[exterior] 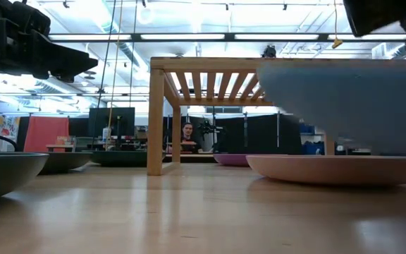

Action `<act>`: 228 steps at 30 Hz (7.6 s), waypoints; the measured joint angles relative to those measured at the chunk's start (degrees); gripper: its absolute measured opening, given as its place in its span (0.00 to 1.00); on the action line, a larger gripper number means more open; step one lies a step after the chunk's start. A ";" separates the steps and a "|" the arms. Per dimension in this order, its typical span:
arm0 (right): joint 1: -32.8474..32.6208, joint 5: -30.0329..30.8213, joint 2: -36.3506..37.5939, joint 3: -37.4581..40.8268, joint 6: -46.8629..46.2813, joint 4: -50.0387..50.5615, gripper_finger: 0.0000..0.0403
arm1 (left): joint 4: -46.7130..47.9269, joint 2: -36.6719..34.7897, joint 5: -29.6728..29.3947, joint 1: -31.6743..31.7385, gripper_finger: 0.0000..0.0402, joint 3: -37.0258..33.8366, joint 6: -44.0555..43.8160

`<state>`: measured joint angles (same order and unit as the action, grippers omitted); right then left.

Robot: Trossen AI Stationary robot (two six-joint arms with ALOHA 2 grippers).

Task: Place and stack plates onto a shelf
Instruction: Put the blue plate on the shelf, then put the purple plate on the shelf

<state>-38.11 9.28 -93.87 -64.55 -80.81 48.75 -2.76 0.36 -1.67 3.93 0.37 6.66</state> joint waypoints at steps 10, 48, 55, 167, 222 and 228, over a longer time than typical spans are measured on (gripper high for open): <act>4.52 -5.05 10.67 0.00 6.68 -1.19 0.03 | 0.00 0.00 0.00 0.00 0.46 -0.01 0.00; 43.66 -8.13 30.05 -0.11 29.81 -13.74 0.03 | 0.02 0.00 -0.01 0.02 0.46 0.01 0.00; 49.58 -12.95 25.22 -0.09 31.65 -14.42 0.03 | 0.02 0.00 0.00 0.00 0.46 -0.01 0.00; 69.34 -13.24 19.85 -0.07 48.56 -26.77 0.41 | 0.07 0.00 0.00 0.00 0.46 -0.01 -0.02; 99.13 -36.04 -11.79 -0.04 64.52 -23.01 0.41 | 0.04 0.00 -0.02 0.00 0.46 0.01 -0.07; 97.86 -33.76 -12.00 -0.04 64.52 -23.21 0.41 | 0.03 0.00 -0.02 0.01 0.46 0.00 -0.07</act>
<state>59.75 -24.48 -105.86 -64.60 -16.29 25.55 -2.73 0.36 -1.69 3.93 0.37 6.59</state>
